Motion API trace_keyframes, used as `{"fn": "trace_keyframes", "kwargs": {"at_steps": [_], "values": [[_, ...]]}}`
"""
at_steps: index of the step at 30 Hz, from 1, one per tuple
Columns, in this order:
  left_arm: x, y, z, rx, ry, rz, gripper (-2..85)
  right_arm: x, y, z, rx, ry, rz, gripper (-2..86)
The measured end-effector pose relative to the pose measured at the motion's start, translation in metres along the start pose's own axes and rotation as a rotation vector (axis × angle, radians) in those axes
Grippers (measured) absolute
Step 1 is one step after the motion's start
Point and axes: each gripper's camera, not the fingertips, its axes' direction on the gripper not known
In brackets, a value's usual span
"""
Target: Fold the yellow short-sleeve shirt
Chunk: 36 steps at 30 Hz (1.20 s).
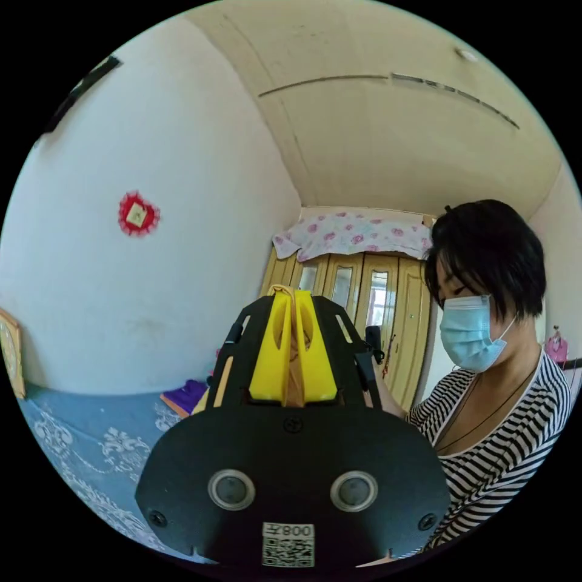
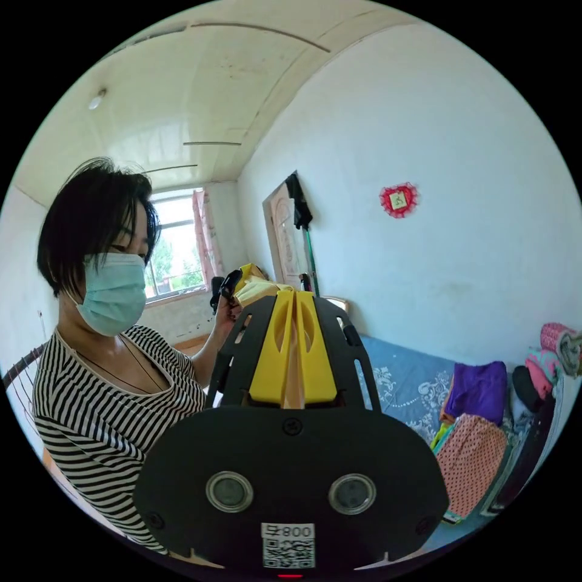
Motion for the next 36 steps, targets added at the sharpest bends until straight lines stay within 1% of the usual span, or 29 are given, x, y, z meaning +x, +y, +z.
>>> {"fn": "trace_keyframes", "kwargs": {"at_steps": [4, 9, 14, 17, 20, 23, 25, 26, 27, 28, 29, 30, 31, 32, 33, 34, 35, 36], "values": [[0.014, -0.008, -0.054, 0.041, -0.056, 0.116, 1.1, 0.006, -0.033, 0.033, 0.015, -0.043, -0.059, 0.2], [0.015, -0.012, -0.102, 0.056, -0.154, 0.225, 1.2, 0.025, -0.073, 0.096, 0.036, -0.090, -0.117, 0.2], [-0.017, -0.012, -0.132, 0.040, -0.262, 0.251, 1.2, 0.064, -0.101, 0.173, 0.020, -0.111, -0.115, 0.3], [-0.056, -0.012, -0.141, 0.015, -0.322, 0.232, 1.2, 0.103, -0.116, 0.232, -0.009, -0.111, -0.085, 0.3], [-0.111, -0.013, -0.141, -0.028, -0.388, 0.184, 1.2, 0.154, -0.131, 0.302, -0.052, -0.101, -0.039, 0.3], [-0.180, -0.013, -0.132, -0.089, -0.463, 0.123, 1.2, 0.214, -0.146, 0.385, -0.116, -0.042, 0.009, 0.3], [-0.244, -0.010, -0.120, -0.147, -0.536, 0.070, 1.2, 0.256, -0.151, 0.439, -0.157, -0.010, 0.044, 0.3], [-0.261, -0.009, -0.117, -0.162, -0.548, 0.052, 1.2, 0.287, -0.153, 0.479, -0.195, 0.020, 0.068, 0.3], [-0.297, -0.005, -0.110, -0.196, -0.575, 0.018, 1.3, 0.321, -0.152, 0.520, -0.232, 0.023, 0.115, 0.3], [-0.335, 0.002, -0.104, -0.227, -0.606, -0.035, 1.3, 0.338, -0.150, 0.540, -0.250, 0.018, 0.139, 0.4], [-0.354, 0.006, -0.100, -0.241, -0.616, -0.060, 1.4, 0.374, -0.144, 0.582, -0.295, 0.026, 0.184, 0.4], [-0.392, 0.015, -0.093, -0.283, -0.647, -0.097, 1.4, 0.409, -0.136, 0.625, -0.339, 0.038, 0.228, 0.5], [-0.432, 0.027, -0.086, -0.320, -0.689, -0.163, 1.5, 0.426, -0.130, 0.646, -0.359, 0.036, 0.249, 0.5], [-0.453, 0.034, -0.082, -0.341, -0.703, -0.193, 1.6, 0.460, -0.117, 0.687, -0.410, 0.037, 0.299, 0.6], [-0.493, 0.049, -0.074, -0.399, -0.733, -0.240, 1.7, 0.493, -0.101, 0.727, -0.461, 0.041, 0.357, 0.8], [-0.532, 0.067, -0.068, -0.452, -0.769, -0.314, 1.9, 0.509, -0.092, 0.746, -0.485, 0.042, 0.384, 0.9], [-0.551, 0.077, -0.064, -0.481, -0.780, -0.346, 2.0, 0.539, -0.072, 0.782, -0.533, 0.045, 0.437, 1.1], [-0.588, 0.097, -0.059, -0.537, -0.797, -0.419, 2.3, 0.565, -0.052, 0.814, -0.575, 0.056, 0.490, 1.4]]}}
